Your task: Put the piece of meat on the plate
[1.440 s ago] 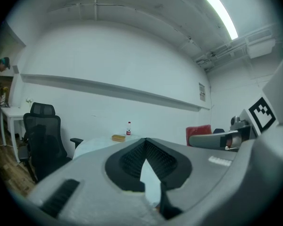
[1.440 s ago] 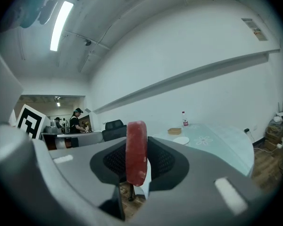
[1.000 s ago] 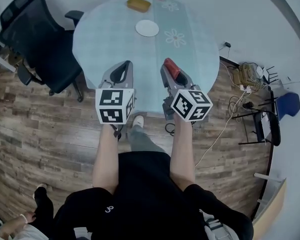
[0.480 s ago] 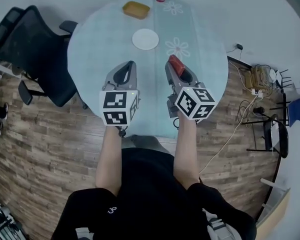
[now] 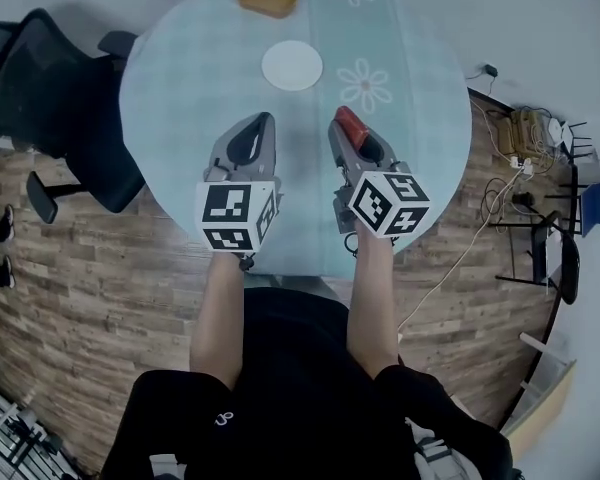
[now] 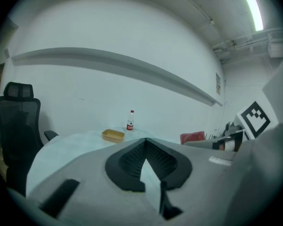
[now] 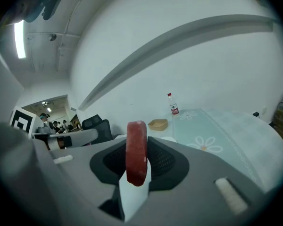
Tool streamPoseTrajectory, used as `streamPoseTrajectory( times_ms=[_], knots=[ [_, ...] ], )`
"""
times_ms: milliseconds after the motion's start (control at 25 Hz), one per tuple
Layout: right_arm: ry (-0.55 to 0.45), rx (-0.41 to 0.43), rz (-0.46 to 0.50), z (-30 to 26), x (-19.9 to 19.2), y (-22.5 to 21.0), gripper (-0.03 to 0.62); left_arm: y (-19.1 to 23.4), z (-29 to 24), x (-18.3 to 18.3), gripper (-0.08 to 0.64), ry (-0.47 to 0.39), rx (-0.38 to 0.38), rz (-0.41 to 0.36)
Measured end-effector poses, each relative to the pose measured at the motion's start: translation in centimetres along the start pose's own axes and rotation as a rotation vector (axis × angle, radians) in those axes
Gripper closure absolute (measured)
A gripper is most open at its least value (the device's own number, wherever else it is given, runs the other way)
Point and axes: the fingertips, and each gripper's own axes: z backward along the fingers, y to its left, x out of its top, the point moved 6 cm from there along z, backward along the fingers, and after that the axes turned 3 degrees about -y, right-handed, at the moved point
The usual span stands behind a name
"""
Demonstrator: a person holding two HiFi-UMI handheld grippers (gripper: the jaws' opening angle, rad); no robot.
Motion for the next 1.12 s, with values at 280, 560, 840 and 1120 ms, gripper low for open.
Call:
streamPoseTrajectory(
  times_ms=[280,560,840,1120],
  knots=[
    [0.059,-0.029,-0.018,-4.4,-1.4,-0.9,0.489,2.3,-3.3,-0.6,0.563,-0.007,-0.081,0.009],
    [0.168,-0.017,-0.019,-9.0,-3.9,-2.0,0.489,5.5,-5.0,-2.7,0.563,0.067,-0.065,0.026],
    [0.338,0.023,-0.028,-16.6,-6.4,-4.7,0.489,10.1,-5.9,-3.4,0.563,0.107,0.006,0.06],
    [0.543,0.029,0.0,-24.6,-8.0,-7.7,0.489,14.2,-6.4,-4.2,0.563,0.129,0.082,0.101]
  ],
)
